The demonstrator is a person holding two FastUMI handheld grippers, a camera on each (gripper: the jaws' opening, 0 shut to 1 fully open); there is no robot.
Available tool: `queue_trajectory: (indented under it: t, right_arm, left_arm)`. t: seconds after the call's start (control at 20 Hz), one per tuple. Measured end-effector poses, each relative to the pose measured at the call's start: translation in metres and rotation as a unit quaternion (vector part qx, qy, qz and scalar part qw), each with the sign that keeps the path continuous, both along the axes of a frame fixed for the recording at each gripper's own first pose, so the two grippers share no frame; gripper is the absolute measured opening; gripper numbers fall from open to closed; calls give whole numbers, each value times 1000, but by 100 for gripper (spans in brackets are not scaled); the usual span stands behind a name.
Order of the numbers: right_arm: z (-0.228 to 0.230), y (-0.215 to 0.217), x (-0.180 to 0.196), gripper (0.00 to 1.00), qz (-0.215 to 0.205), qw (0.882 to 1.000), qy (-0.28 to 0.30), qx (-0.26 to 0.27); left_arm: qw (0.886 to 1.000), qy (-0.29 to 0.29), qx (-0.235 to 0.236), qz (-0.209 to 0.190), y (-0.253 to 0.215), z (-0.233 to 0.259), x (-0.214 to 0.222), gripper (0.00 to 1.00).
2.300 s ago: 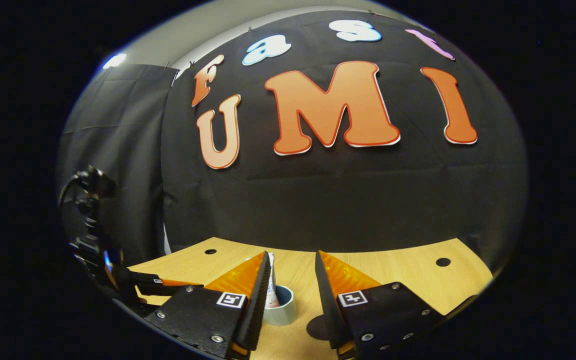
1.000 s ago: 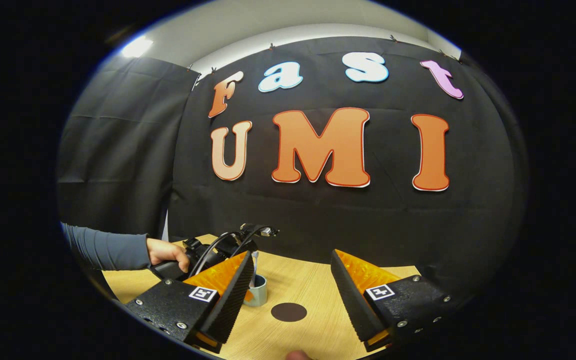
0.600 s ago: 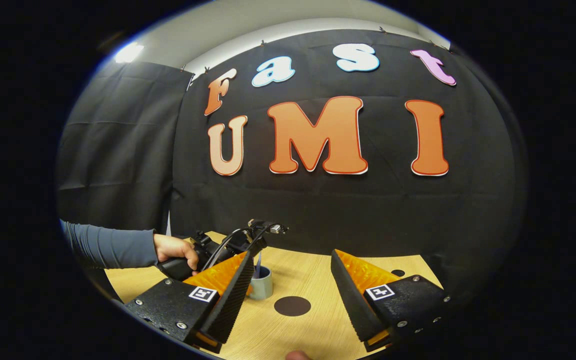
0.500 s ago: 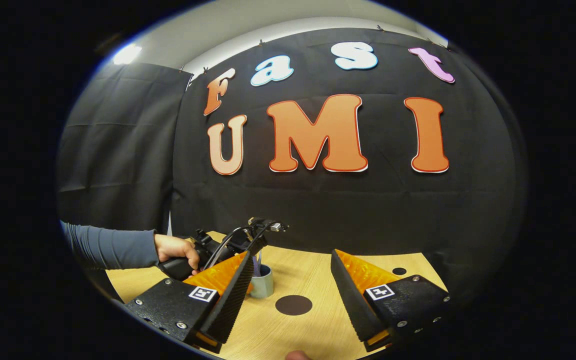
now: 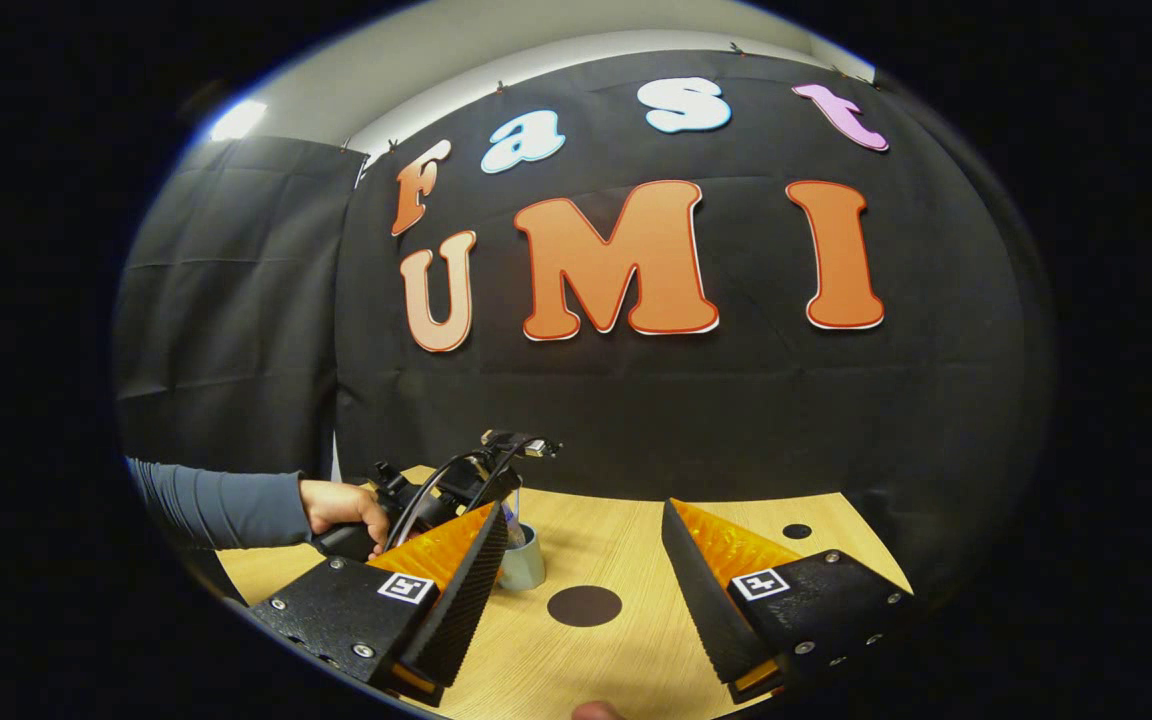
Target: Put the toothbrush and toothpaste on the desktop into the cup, then pick up the cup and place it on the coaster on the desktop.
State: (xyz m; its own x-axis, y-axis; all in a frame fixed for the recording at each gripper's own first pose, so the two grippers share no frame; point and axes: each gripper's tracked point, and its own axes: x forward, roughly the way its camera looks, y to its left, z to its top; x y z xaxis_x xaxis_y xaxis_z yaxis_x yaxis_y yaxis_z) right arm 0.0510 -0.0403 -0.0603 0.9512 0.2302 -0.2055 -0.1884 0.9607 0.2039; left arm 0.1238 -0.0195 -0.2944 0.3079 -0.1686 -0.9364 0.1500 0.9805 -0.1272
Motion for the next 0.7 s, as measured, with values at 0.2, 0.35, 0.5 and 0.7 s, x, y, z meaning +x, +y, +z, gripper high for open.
queue_trajectory:
  t: [0.2, 0.35, 0.5, 0.7]
  right_arm:
    - [0, -10, -1, 92, -13, 1000, 2, 5]
    - [4, -17, -5, 92, -18, 1000, -6, 1]
    - [6, -20, -10, 92, -20, 1000, -11, -5]
    - [5, -28, -19, 92, -24, 1000, -11, -13]
  left_arm:
    - [1000, -9, -4, 0, 18, 8, 13, 21]
    - [1000, -20, -6, -7, 11, 43, -1, 21]
    - [999, -29, -6, -17, -6, 71, -2, 21]
    - [999, -32, -8, -34, -45, 93, 12, 21]
